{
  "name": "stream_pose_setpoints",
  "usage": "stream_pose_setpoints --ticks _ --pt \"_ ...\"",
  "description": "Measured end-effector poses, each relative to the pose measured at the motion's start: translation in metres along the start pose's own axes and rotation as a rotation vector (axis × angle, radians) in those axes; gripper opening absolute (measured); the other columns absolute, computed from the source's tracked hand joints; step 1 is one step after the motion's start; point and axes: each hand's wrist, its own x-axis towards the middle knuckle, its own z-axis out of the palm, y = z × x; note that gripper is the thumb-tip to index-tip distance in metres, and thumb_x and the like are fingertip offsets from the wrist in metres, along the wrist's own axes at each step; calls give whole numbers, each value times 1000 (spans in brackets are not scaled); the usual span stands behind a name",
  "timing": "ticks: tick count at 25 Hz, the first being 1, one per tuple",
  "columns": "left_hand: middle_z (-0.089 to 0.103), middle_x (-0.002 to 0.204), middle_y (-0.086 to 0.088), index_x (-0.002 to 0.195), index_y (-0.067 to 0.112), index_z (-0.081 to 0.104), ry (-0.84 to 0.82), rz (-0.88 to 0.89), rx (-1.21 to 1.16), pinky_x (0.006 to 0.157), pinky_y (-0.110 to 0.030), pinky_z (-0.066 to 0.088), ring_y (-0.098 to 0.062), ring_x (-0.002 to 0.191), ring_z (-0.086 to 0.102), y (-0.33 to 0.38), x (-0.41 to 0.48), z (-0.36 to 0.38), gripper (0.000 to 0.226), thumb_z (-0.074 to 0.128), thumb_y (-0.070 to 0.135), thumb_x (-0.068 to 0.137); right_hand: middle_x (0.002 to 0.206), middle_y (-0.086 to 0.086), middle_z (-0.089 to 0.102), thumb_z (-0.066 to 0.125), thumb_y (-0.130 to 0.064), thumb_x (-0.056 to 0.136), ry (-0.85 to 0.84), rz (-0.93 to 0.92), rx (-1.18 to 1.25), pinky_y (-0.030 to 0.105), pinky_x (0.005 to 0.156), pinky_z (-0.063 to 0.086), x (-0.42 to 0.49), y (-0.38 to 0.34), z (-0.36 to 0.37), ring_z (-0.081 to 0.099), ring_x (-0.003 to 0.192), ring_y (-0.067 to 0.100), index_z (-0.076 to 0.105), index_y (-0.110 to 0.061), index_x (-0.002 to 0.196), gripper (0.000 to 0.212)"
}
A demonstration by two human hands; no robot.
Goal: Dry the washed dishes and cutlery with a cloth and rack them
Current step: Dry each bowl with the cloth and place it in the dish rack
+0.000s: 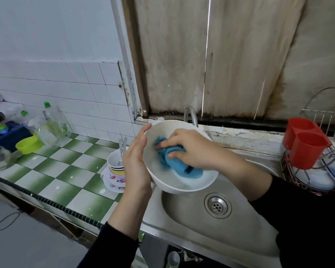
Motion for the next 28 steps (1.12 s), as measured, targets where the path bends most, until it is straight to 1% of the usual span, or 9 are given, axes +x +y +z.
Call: stream_pose_setpoints --ticks 2,6,11,16,19,21,24,26,28 --pt "65 125 -12 104 25 75 -5 -5 3 109 -53 38 -34 121 57 0 2 -1 28 51 23 88 117 1 61 70 -16 86 -75 -106 108 26 99 37 -4 -11 8 55 109 15 68 -29 120 36" --pt "67 121 -6 100 28 76 3 -56 -61 110 -54 35 -31 118 58 1 10 -12 26 55 28 84 116 -5 65 71 -18 84 -321 -110 -103 24 96 39 -15 -6 -5 56 106 13 71 -33 114 34" --pt "71 109 -5 106 19 71 -25 4 9 98 -41 48 -24 102 65 -4 0 7 28 48 11 92 109 -9 67 70 -11 83 65 76 83 19 87 39 1 -16 8 57 103 12 72 -30 112 35" --pt "69 119 -7 98 22 75 56 15 6 105 -46 44 -29 117 60 3 9 -7 27 49 17 92 102 -5 70 70 -7 78 -278 -22 -95 25 86 46 -16 -16 2 60 99 15 75 -30 103 34" --pt "72 108 -3 100 20 71 3 30 29 95 -37 48 -22 103 65 -1 0 4 30 44 8 95 99 -1 69 65 -6 80 40 129 -217 23 79 44 -5 -8 -2 61 99 18 74 -33 106 38" --pt "72 102 1 100 21 72 -25 35 32 93 -34 49 -20 101 65 -2 -2 11 32 44 6 95 99 -2 72 68 -3 78 148 120 80 23 85 46 -1 -17 11 61 96 14 75 -26 104 36" --pt "73 103 -2 102 18 71 3 -11 57 87 -31 52 -19 97 67 0 3 7 31 44 6 94 92 -8 71 75 -6 74 -105 45 264 21 85 45 -12 -22 20 60 89 9 76 -22 97 28" --pt "71 110 -8 106 15 69 -9 -32 62 87 -31 52 -20 99 66 -1 3 1 29 44 7 94 95 -8 72 78 -10 73 -290 2 129 24 87 46 -19 -11 16 61 91 10 76 -28 92 27" --pt "68 118 -11 108 15 68 -3 -30 65 90 -32 50 -21 103 65 -3 3 -3 29 44 9 95 95 -5 71 72 -7 75 -269 62 -80 27 84 49 -21 2 13 60 93 13 76 -31 91 29"
